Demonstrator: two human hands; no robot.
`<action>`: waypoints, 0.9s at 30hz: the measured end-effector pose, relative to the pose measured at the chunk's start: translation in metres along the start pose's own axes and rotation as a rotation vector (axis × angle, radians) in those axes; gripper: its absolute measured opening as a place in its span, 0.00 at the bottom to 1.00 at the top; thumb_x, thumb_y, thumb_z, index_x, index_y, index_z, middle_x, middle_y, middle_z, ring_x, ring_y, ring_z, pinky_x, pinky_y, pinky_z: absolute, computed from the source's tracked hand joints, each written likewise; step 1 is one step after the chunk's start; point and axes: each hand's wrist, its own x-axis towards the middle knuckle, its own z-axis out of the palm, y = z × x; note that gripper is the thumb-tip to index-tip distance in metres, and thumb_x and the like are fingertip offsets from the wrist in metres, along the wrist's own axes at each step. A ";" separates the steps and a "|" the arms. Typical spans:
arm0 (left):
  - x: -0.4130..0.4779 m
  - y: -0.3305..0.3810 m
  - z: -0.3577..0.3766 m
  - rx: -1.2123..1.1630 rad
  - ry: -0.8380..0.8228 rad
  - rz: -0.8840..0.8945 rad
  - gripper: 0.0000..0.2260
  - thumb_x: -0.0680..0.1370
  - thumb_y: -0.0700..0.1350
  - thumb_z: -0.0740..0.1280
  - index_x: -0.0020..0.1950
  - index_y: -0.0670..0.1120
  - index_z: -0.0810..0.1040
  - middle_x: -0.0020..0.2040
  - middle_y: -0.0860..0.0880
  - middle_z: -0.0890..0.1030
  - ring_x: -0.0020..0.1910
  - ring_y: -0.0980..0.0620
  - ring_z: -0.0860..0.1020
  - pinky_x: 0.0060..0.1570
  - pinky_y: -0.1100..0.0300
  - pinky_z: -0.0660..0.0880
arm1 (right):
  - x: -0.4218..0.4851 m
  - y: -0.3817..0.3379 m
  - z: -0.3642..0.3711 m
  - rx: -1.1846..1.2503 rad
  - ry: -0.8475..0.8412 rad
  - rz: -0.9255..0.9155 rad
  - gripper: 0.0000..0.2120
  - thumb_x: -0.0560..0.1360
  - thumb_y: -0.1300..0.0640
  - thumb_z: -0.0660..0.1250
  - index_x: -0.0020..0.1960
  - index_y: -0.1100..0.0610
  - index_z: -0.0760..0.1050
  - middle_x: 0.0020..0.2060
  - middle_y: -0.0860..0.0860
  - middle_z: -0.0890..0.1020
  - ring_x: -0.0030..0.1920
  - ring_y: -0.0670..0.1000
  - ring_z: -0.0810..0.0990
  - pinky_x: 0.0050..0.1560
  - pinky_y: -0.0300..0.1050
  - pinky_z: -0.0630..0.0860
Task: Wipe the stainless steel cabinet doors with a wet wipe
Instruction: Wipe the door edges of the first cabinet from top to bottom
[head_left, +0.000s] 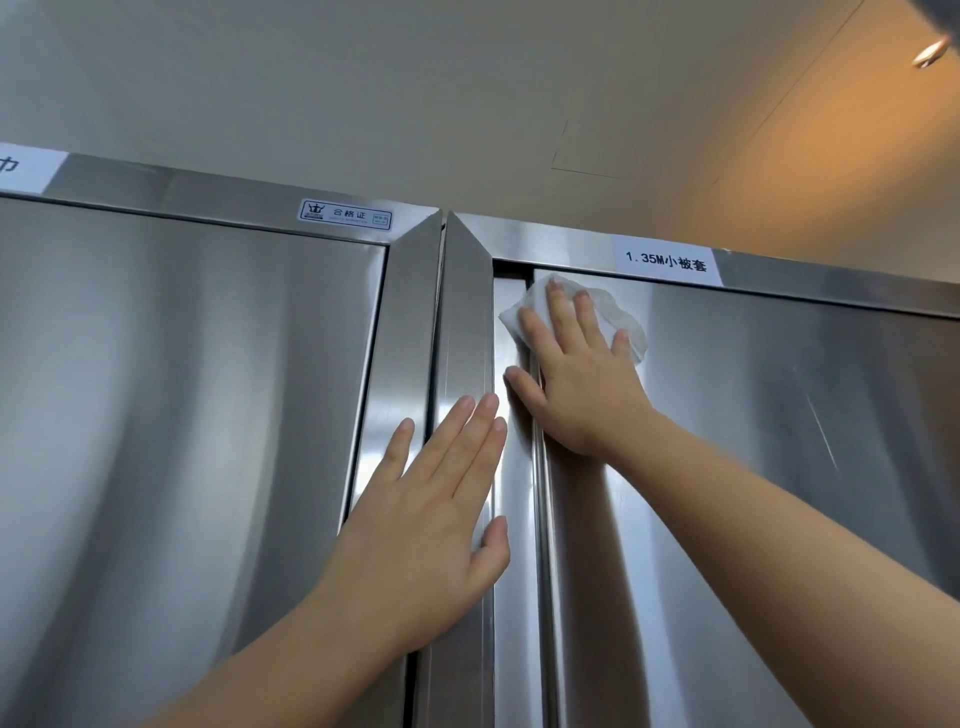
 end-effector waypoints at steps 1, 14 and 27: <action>0.000 0.000 0.000 0.000 0.002 0.000 0.28 0.73 0.52 0.54 0.69 0.41 0.70 0.71 0.45 0.66 0.70 0.47 0.65 0.63 0.39 0.65 | 0.005 0.001 -0.001 0.009 0.000 0.013 0.28 0.79 0.43 0.51 0.76 0.50 0.47 0.76 0.51 0.39 0.75 0.55 0.40 0.69 0.64 0.48; -0.001 0.000 0.002 0.010 0.023 0.002 0.28 0.73 0.52 0.54 0.69 0.41 0.70 0.71 0.44 0.67 0.70 0.46 0.66 0.62 0.38 0.66 | -0.009 0.005 0.004 0.008 0.000 -0.019 0.30 0.79 0.42 0.49 0.76 0.49 0.45 0.76 0.52 0.38 0.75 0.55 0.39 0.70 0.62 0.46; -0.001 -0.001 0.004 0.019 0.028 0.006 0.28 0.73 0.52 0.54 0.69 0.41 0.70 0.71 0.46 0.67 0.70 0.47 0.65 0.65 0.42 0.65 | -0.003 -0.003 0.004 0.024 0.046 -0.029 0.24 0.79 0.43 0.49 0.72 0.52 0.54 0.76 0.52 0.40 0.75 0.54 0.41 0.68 0.63 0.49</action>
